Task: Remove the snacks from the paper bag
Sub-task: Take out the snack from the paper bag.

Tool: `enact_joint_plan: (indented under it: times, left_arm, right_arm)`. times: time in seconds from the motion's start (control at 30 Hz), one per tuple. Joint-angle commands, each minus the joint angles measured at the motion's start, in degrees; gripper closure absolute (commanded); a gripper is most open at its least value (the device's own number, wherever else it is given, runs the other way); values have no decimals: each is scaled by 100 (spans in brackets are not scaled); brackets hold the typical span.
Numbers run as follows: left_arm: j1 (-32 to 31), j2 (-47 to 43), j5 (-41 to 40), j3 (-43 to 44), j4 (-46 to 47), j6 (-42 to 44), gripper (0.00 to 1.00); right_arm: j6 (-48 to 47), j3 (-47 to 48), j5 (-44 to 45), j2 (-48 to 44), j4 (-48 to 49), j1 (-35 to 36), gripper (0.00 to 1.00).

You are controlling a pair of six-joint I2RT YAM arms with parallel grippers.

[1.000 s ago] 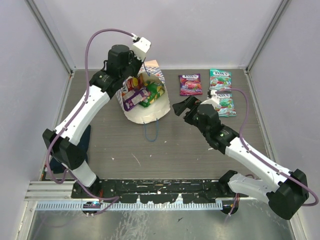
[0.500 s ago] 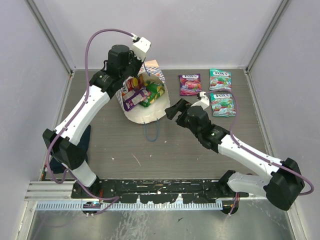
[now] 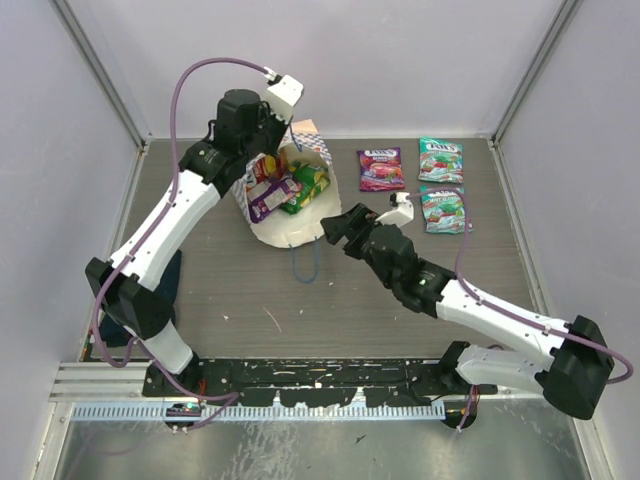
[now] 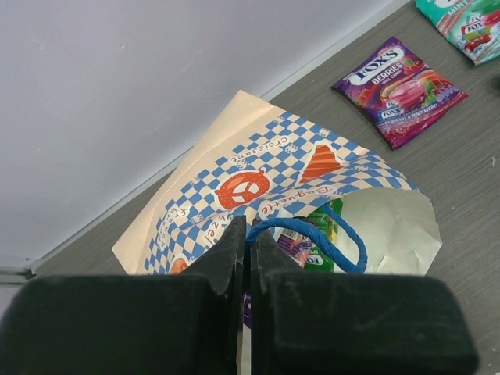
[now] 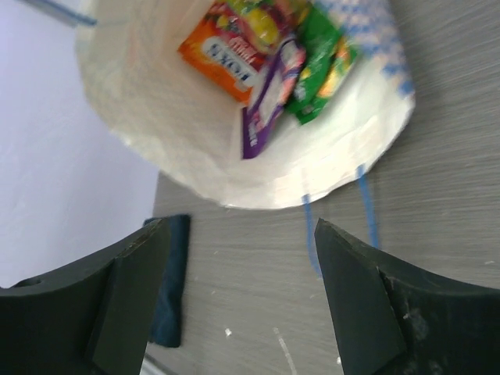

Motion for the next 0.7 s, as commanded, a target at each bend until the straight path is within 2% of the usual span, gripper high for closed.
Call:
enact_joint_plan:
  times: [0.0,0.13,0.37,0.57,0.67]
  left_arm:
    - [-162,-85,203,345,328,38,100]
    - [-292,-129,156,312,319,146,100]
    - [-363,-247,153,239,280,194,100]
    - [-428,-287,163,204,188,366,100]
    - [-430,-304,162,190,187,399,100]
  right_arm:
    - [398,-244,830,67,1308,689,18]
    - [950,-753,935,554,2828,885,18]
    - [1081,-541,853,1673,4133,913,18]
    - [1255,286,838,2521,3183,654,17]
    - [1407,689,197,3047,2749,207,17]
